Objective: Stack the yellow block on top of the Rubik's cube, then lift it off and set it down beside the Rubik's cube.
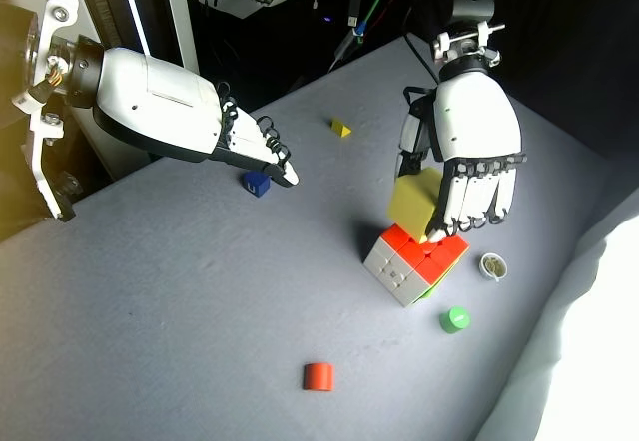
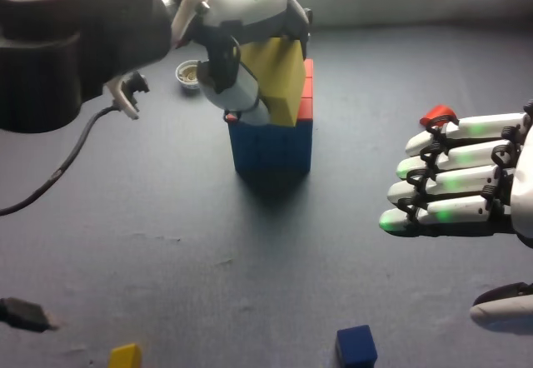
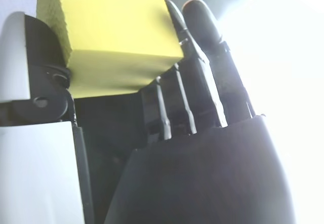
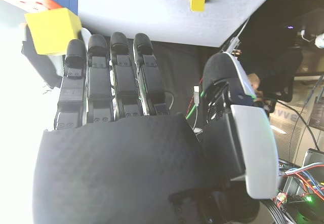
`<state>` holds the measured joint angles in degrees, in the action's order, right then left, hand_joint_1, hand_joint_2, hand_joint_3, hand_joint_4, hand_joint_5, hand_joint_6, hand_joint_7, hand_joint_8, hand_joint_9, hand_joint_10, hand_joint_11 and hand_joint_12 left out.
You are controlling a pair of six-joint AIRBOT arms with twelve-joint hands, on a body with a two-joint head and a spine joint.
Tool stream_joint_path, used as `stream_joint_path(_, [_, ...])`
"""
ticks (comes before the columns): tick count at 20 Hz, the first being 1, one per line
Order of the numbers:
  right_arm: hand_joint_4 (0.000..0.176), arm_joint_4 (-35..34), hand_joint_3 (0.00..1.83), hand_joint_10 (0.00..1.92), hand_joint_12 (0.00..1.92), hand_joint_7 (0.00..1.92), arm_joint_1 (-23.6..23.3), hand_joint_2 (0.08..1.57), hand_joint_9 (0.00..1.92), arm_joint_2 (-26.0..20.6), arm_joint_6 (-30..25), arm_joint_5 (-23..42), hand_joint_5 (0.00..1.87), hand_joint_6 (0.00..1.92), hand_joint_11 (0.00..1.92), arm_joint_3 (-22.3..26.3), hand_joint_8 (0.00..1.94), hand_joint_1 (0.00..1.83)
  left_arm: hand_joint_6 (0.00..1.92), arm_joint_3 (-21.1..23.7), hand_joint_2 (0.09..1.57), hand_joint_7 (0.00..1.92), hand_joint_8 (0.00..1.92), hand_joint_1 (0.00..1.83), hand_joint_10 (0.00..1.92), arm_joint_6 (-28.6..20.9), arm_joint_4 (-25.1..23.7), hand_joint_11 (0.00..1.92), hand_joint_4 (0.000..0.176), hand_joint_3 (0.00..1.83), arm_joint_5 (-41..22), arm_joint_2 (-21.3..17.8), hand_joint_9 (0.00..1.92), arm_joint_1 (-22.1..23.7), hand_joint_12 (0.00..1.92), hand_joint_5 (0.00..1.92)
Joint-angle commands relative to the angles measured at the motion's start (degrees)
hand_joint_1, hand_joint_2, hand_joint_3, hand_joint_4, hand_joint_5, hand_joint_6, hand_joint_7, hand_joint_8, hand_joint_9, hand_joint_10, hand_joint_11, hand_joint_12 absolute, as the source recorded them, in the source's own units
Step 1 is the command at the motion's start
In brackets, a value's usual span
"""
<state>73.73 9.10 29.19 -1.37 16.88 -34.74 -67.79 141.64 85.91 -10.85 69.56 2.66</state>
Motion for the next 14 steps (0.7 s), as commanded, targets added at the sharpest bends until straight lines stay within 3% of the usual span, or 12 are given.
stream_joint_path(1, [0.0,-1.6,0.0,0.01,0.45,0.26,-1.0,1.32,0.2,-0.4,0.0,2.5,0.25,0.01,0.0,0.2,0.0,0.0,0.81,-0.5,1.12,0.99,1.2,1.25,0.97,0.2,-1.3,0.43,0.0,0.0,-0.2,-0.4,0.86,1.1,1.5,0.98])
stream_joint_path(5, [0.0,-1.6,0.0,0.01,0.38,0.23,-1.0,1.32,0.18,-0.4,0.1,2.5,0.22,0.0,0.0,0.2,0.0,0.0,0.8,-2.6,1.12,0.98,1.21,1.25,0.97,0.2,-2.1,0.43,0.0,0.0,0.2,1.3,0.86,1.3,1.5,0.99])
stream_joint_path(8, [0.0,-1.6,0.0,0.02,0.53,0.3,-1.0,1.32,0.24,-0.4,0.1,2.5,0.28,0.01,0.0,0.2,0.01,0.02,0.82,-3.7,1.12,0.99,1.2,1.25,0.98,0.2,-2.4,0.43,0.0,0.0,0.2,1.8,0.86,1.3,1.5,0.97])
stream_joint_path(13, [0.0,-1.6,0.0,0.0,0.49,0.27,-1.0,1.32,0.21,-0.4,0.1,2.5,0.26,0.0,0.0,0.2,0.0,0.0,0.9,-5.1,1.14,0.97,1.21,1.24,0.95,0.2,-2.9,0.41,0.0,0.0,0.2,2.2,0.85,1.1,1.49,0.93])
stream_joint_path(14, [0.0,-1.6,0.0,0.0,0.48,0.27,-1.0,1.32,0.22,-0.4,0.1,2.5,0.26,0.0,0.0,0.2,0.0,0.0,0.84,-5.3,1.12,1.0,1.16,1.25,0.91,0.2,-2.9,0.43,0.0,0.0,0.1,2.2,0.87,1.1,1.47,0.96])
